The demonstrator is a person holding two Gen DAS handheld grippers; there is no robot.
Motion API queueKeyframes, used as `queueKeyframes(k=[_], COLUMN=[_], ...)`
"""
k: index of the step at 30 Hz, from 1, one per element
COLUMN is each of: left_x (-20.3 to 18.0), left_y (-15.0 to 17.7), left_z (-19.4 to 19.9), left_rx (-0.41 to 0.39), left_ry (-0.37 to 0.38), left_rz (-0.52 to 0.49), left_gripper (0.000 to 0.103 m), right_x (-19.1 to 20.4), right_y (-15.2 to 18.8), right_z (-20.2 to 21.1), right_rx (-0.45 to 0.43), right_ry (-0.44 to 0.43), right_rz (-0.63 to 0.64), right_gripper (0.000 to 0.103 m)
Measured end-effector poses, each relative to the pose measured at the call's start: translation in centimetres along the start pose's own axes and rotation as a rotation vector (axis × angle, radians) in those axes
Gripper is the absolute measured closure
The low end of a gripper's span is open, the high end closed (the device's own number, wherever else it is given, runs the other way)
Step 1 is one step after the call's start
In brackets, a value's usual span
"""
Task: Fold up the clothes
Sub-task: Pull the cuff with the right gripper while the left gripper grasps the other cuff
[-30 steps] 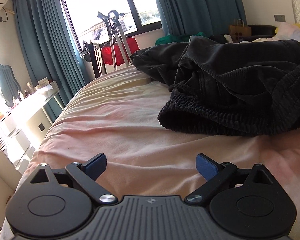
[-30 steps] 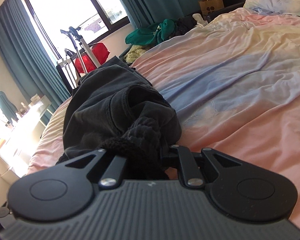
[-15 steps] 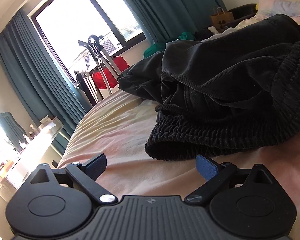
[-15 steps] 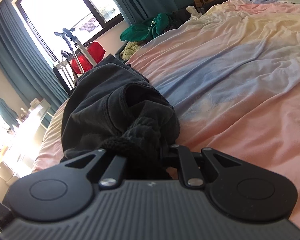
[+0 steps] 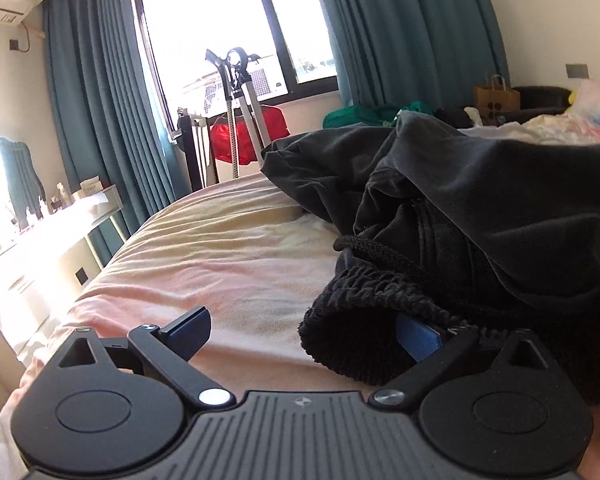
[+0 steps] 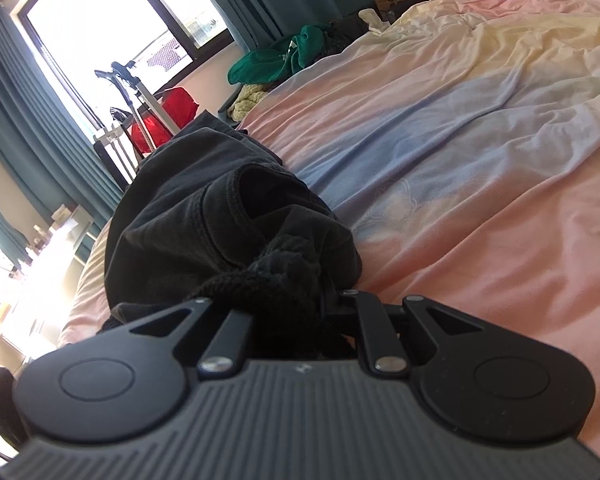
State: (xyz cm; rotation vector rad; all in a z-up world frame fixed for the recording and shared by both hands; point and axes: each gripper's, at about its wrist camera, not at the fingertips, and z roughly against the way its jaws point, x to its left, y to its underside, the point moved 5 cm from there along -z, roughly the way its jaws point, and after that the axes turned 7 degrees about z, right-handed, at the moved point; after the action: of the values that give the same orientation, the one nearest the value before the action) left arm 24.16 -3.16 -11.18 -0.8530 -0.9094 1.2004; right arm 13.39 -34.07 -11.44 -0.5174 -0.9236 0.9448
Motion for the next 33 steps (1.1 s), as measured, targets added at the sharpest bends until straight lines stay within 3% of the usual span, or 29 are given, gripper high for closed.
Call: queueKeyframes(k=[2, 6, 12, 19, 24, 28, 31, 32, 33], left_x=[1.5, 2.2, 2.1, 0.9, -0.1, -1.1, -1.3, -1.4, -1.4], left_y=[-0.3, 0.5, 2.2, 2.6, 2.1, 1.7, 0.8, 0.5, 0.2], left_z=[-0.7, -2.0, -2.0, -1.8, -1.8, -3.3, -4.0, -4.1, -4.2], left_rx=[0.017, 0.05, 0.056, 0.051, 0.021, 0.056, 0.085, 0.092, 0.099], left_ry=[0.024, 0.044, 0.097, 0.122, 0.172, 0.194, 0.213, 0.213, 0.212], left_rz=[0.074, 0.02, 0.018, -0.011, -0.042, -0.068, -0.003, 0.021, 0.045], left_gripper=[0.004, 0.004, 0.007, 0.018, 0.023, 0.025, 0.042, 0.061, 0.072], right_x=[0.0, 0.1, -0.4, 0.8, 0.5, 0.5, 0.9, 1.0, 1.1], right_y=[0.2, 1.0, 1.7, 0.8, 1.0, 1.6, 2.6, 2.8, 2.9], right_z=[-0.3, -1.3, -2.3, -0.9, -1.7, -2.6, -3.3, -3.2, -3.1], right_rx=[0.007, 0.031, 0.058, -0.04, -0.015, -0.013, 0.003, 0.004, 0.005], right_ry=[0.012, 0.055, 0.117, 0.13, 0.154, 0.213, 0.257, 0.26, 0.257], right_rz=[0.012, 0.055, 0.074, 0.127, 0.141, 0.221, 0.31, 0.323, 0.331], right_gripper=[0.09, 0.089, 0.089, 0.091, 0.091, 0.091, 0.091, 0.09, 0.09])
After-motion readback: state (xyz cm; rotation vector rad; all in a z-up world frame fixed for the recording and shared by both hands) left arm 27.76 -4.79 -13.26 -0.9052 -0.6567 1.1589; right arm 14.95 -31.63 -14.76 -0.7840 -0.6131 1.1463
